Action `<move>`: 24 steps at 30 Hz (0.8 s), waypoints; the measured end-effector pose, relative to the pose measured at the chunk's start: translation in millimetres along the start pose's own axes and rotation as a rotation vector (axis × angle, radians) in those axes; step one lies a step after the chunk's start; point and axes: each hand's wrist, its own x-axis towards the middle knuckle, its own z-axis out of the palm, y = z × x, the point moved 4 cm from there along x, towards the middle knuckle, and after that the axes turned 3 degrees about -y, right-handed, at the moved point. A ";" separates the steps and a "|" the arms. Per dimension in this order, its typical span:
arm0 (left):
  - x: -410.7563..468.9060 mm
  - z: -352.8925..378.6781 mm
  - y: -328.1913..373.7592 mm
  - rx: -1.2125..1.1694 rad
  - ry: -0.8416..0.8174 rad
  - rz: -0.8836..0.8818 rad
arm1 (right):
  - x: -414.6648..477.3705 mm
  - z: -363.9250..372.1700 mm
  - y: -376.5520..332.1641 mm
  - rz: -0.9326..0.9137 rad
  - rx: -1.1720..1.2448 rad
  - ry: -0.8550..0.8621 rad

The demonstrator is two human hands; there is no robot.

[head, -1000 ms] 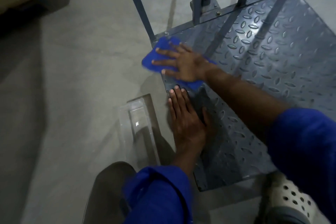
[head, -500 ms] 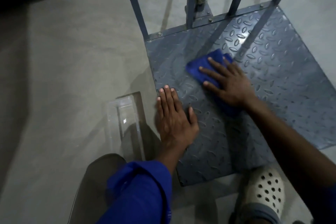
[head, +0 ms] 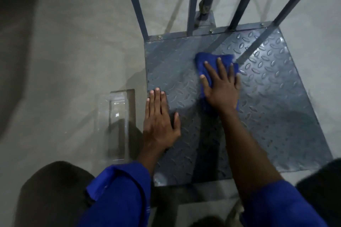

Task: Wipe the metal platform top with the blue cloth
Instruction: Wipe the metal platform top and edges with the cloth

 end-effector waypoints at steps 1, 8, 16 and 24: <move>0.6 -0.7 -0.2 0.007 -0.004 0.004 | 10.0 -1.5 1.4 0.065 -0.003 0.031; 0.2 -10.7 -0.4 -0.018 -0.059 -0.023 | 48.9 19.2 -57.4 -0.447 -0.056 -0.228; -0.6 -10.8 8.1 -0.005 -0.029 -0.076 | 42.5 1.8 -7.0 -0.058 -0.015 -0.069; 10.8 -2.5 34.4 0.027 -0.013 -0.062 | 53.7 6.1 -7.4 -0.446 -0.054 -0.153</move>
